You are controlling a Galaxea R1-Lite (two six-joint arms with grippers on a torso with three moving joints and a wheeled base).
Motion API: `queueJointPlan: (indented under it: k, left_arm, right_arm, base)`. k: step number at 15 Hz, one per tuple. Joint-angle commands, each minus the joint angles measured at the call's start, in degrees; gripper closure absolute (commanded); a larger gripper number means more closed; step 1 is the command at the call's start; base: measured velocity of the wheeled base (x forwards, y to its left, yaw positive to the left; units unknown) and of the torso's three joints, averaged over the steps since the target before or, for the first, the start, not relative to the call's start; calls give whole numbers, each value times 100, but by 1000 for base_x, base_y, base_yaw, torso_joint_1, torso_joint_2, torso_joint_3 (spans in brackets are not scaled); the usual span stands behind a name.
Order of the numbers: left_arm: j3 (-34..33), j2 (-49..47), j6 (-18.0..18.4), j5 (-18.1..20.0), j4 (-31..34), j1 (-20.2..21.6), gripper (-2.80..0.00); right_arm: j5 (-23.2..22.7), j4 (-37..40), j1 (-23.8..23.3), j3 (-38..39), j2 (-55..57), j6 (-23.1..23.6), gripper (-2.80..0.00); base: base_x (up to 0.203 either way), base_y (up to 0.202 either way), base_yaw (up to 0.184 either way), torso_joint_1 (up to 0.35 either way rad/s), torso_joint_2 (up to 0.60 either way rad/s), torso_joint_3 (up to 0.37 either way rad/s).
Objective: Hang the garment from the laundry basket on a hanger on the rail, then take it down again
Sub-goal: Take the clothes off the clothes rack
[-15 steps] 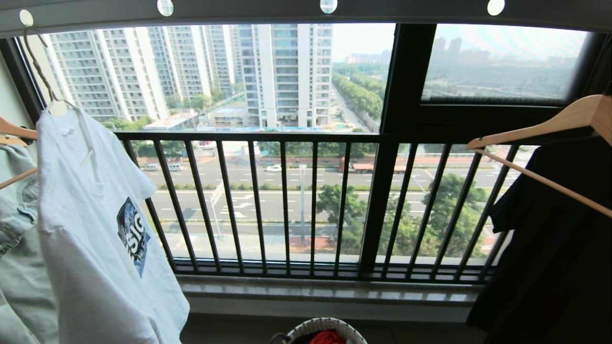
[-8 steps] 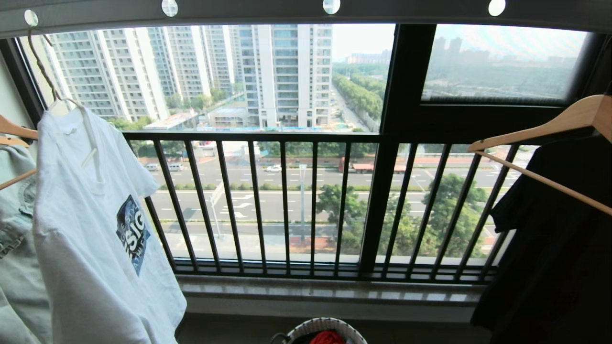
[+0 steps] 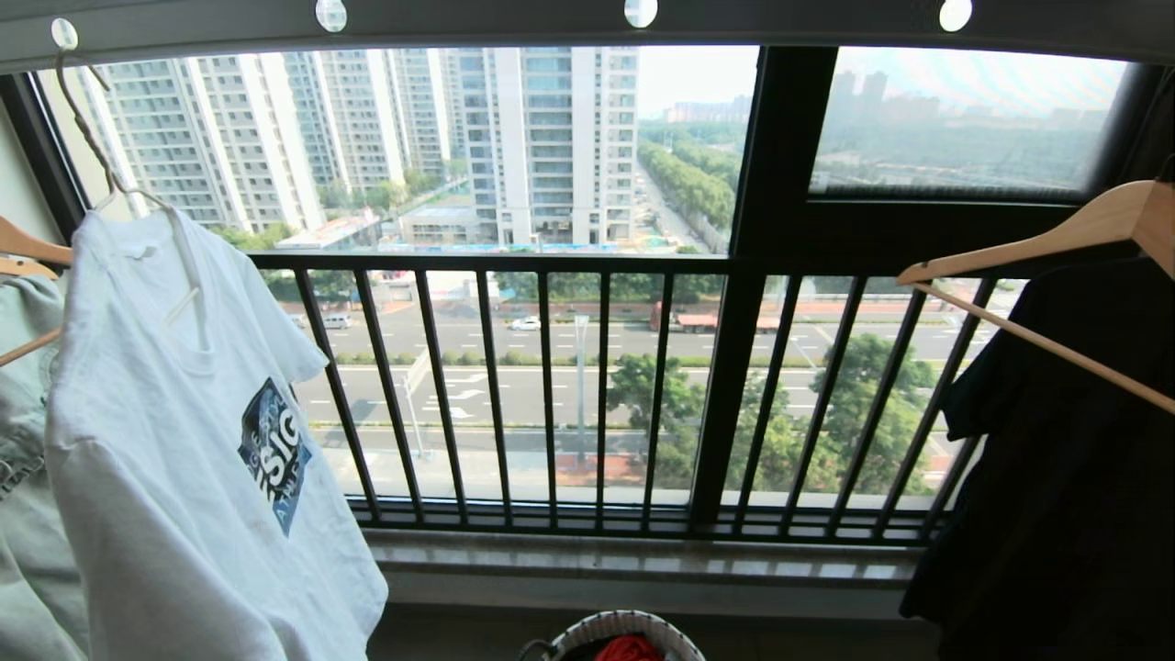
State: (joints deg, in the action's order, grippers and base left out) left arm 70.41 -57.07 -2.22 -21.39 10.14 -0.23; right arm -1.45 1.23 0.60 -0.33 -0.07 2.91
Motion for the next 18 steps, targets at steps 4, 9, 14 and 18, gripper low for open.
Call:
queueJointPlan:
  k: [4,9,14,18]
  left_arm:
    - [828,-2111,176,-2010,-435,-330,0]
    - [1228,-2643,187,-2451,-465,-524,-280]
    - [1309,-2739,160,-2379,-461,-698,-280]
    - [1345,-2875,110,-2159,-517,-696,-280]
  right_arm:
    - [-4,9,2,-2,-1,7,0]
    - [2,17,2,-2,148,7,0]
    - [-4,17,2,-2,148,7,0]
    - [-4,17,2,-2,148,7,0]
  base:
    - [0,0,0,0,0,0]
    - [0,0,0,0,0,0]
    - [0,0,0,0,0,0]
    - [0,0,0,0,0,0]
